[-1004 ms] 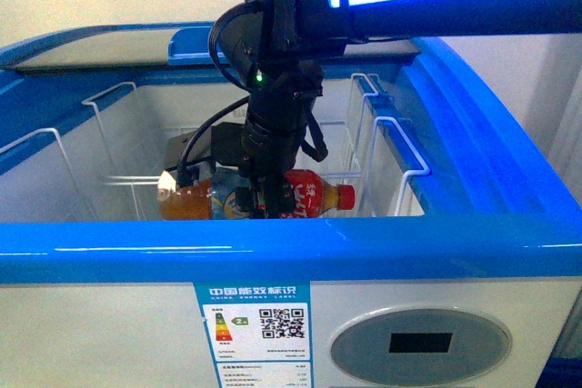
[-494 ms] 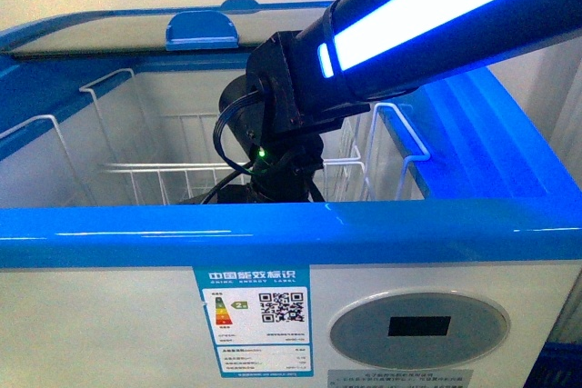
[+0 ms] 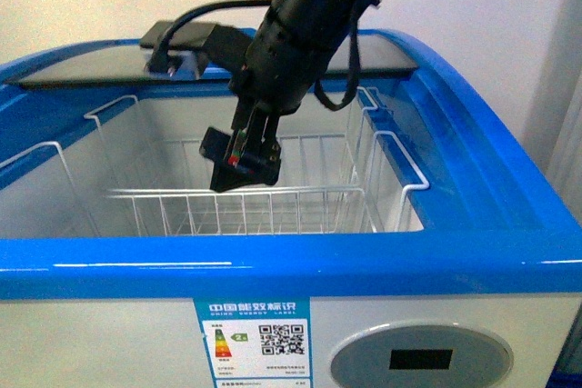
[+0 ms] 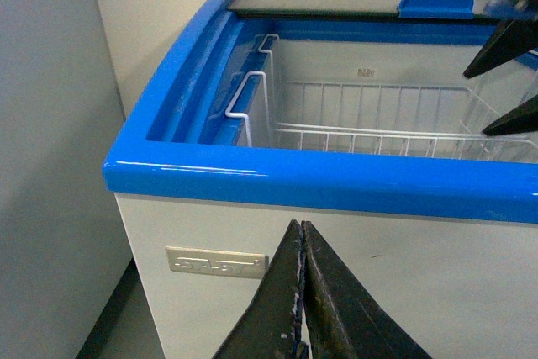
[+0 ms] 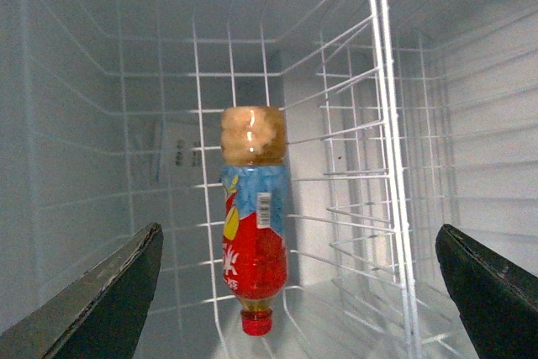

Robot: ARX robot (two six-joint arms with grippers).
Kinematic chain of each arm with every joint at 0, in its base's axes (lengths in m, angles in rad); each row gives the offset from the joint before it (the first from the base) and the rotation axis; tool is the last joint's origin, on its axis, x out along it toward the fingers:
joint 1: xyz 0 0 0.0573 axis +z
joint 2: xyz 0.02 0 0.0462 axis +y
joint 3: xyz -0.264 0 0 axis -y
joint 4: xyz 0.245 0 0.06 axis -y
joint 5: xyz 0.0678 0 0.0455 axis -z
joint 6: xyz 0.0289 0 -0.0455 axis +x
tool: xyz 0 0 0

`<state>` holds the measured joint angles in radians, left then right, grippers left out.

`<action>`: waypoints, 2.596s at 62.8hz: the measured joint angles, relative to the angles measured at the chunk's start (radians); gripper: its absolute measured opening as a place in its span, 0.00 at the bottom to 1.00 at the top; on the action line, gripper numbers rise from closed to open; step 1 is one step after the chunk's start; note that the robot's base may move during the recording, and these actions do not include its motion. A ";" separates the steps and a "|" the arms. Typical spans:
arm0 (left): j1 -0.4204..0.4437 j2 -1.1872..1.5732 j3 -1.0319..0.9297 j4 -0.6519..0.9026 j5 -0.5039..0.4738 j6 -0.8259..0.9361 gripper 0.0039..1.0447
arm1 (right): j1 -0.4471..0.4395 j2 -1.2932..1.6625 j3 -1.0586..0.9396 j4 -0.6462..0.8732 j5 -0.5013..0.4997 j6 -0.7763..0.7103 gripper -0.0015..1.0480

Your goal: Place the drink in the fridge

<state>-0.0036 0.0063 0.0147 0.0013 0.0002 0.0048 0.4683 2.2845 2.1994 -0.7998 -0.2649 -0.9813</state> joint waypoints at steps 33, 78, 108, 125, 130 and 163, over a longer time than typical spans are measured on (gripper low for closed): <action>0.000 0.000 0.000 0.000 0.000 0.000 0.02 | -0.362 -0.598 -0.540 0.470 0.136 0.573 0.93; 0.000 0.000 0.000 0.000 0.000 0.000 0.02 | -0.468 -1.566 -1.900 1.217 0.264 0.969 0.03; 0.000 0.000 0.000 0.000 0.000 0.000 0.02 | -0.468 -1.775 -2.092 1.201 0.264 0.970 0.03; 0.000 0.000 0.000 0.000 0.000 0.000 0.02 | -0.468 -1.861 -2.133 1.152 0.265 0.970 0.03; 0.000 0.000 0.000 0.000 0.000 0.000 0.02 | -0.468 -1.889 -2.141 1.136 0.265 0.970 0.03; 0.000 0.000 0.000 0.000 0.000 0.000 0.02 | -0.468 -2.074 -2.184 1.012 0.265 0.971 0.03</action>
<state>-0.0036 0.0063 0.0147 0.0013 0.0002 0.0048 0.0002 0.2104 0.0158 0.2119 -0.0002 -0.0101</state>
